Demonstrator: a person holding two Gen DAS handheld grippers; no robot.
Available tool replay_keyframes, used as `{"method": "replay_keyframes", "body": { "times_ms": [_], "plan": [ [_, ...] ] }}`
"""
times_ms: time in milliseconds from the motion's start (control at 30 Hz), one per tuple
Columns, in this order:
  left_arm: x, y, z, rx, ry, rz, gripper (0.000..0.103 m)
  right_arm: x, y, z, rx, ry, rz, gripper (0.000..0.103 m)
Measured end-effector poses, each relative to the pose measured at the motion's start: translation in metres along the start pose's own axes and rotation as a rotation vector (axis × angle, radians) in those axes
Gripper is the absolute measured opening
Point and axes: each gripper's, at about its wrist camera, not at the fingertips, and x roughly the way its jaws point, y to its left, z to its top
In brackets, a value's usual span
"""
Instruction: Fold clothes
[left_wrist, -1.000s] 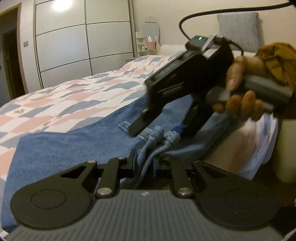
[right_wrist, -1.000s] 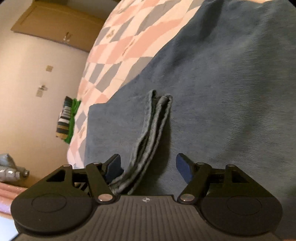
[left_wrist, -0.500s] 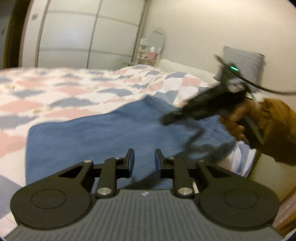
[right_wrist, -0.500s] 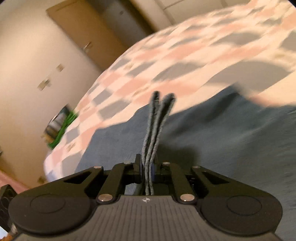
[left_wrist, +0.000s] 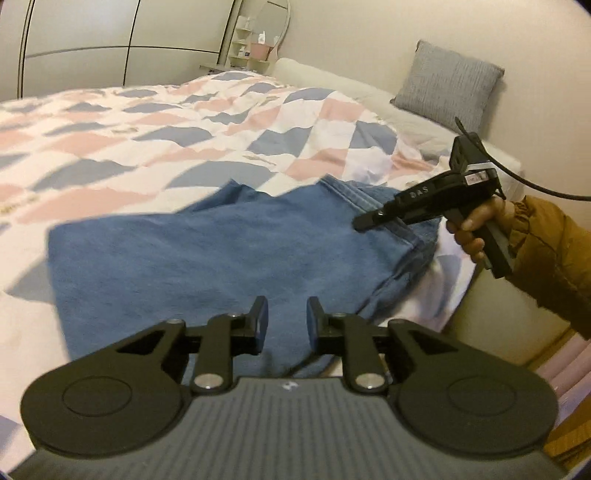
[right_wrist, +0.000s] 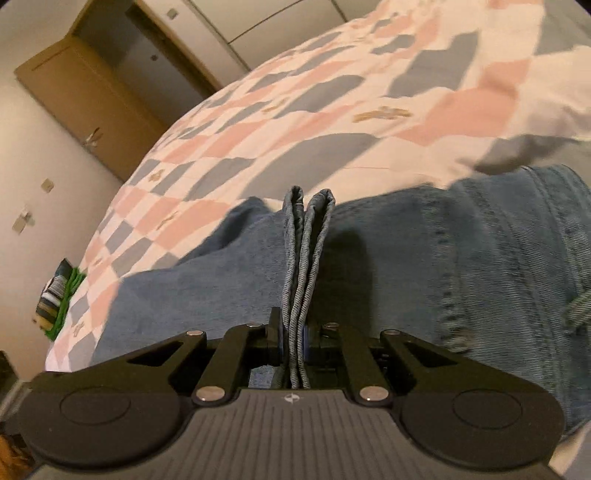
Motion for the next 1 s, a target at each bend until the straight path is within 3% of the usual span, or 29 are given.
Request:
{"method": "replay_keyframes", "body": {
  "times_ms": [67, 267, 433, 833, 1000],
  "plan": [
    [-0.004, 0.003, 0.000, 0.036, 0.031, 0.030, 0.018, 0.003, -0.005, 0.000, 0.010, 0.005, -0.001, 0.009],
    [0.018, 0.013, -0.015, 0.276, 0.208, 0.134, 0.018, -0.003, -0.010, 0.004, 0.003, 0.001, -0.017, 0.008],
    [0.032, 0.006, -0.014, 0.403, 0.245, 0.144, 0.021, 0.002, -0.015, 0.000, 0.024, 0.015, -0.038, 0.008],
    [0.021, 0.011, -0.008, 0.437, 0.213, 0.174, 0.023, -0.011, -0.004, 0.004, -0.023, -0.015, -0.075, 0.008],
    [0.019, 0.016, -0.002, 0.417, 0.184, 0.103, 0.023, -0.036, -0.021, 0.012, -0.028, -0.061, -0.123, 0.009]
  ]
}}
